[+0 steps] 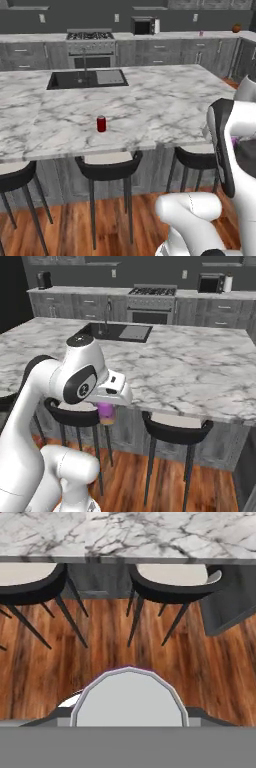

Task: Four empty soda cans are scattered around the kitchen. Gather all the cans and cluster them next to the stove for recycling.

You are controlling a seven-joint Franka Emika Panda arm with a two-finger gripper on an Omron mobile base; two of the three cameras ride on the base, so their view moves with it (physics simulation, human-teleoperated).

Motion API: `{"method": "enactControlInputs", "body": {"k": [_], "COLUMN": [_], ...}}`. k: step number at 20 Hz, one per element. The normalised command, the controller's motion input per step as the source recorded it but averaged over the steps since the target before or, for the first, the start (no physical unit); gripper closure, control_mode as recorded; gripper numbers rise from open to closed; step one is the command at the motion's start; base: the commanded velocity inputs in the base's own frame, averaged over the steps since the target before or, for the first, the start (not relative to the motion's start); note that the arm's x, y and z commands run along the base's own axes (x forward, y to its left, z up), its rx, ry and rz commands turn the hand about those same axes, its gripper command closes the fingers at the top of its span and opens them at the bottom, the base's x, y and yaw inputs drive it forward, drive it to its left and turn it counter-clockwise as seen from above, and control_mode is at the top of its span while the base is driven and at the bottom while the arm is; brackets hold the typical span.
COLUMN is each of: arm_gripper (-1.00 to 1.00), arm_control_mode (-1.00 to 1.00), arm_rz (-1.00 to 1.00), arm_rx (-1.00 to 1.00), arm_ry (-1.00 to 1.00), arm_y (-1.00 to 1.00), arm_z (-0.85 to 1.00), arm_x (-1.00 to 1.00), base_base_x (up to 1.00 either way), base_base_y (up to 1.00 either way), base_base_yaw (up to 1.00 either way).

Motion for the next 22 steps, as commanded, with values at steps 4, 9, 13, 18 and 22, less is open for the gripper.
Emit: {"method": "enactControlInputs", "body": {"k": [4,9,13,18,22], "arm_gripper": [1.0,1.0,1.0,1.0,1.0], "arm_control_mode": [1.0,1.0,1.0,1.0,1.0], "arm_rz": [0.0,0.0,0.0,0.0,0.0], "arm_rx": [0.0,0.0,0.0,0.0,0.0], "arm_ry": [0.0,0.0,0.0,0.0,0.0], "arm_y": [0.0,0.0,0.0,0.0,0.0], "arm_z": [0.0,0.0,0.0,0.0,0.0], "arm_x": [0.0,0.0,0.0,0.0,0.0], "base_base_x": [-0.37,-0.23,-0.23,-0.04,0.0], "base_base_y": [-1.0,-1.0,-1.0,-1.0,-1.0], "base_base_yaw": [0.02,0.0,-0.01,-0.03,-0.05]}}
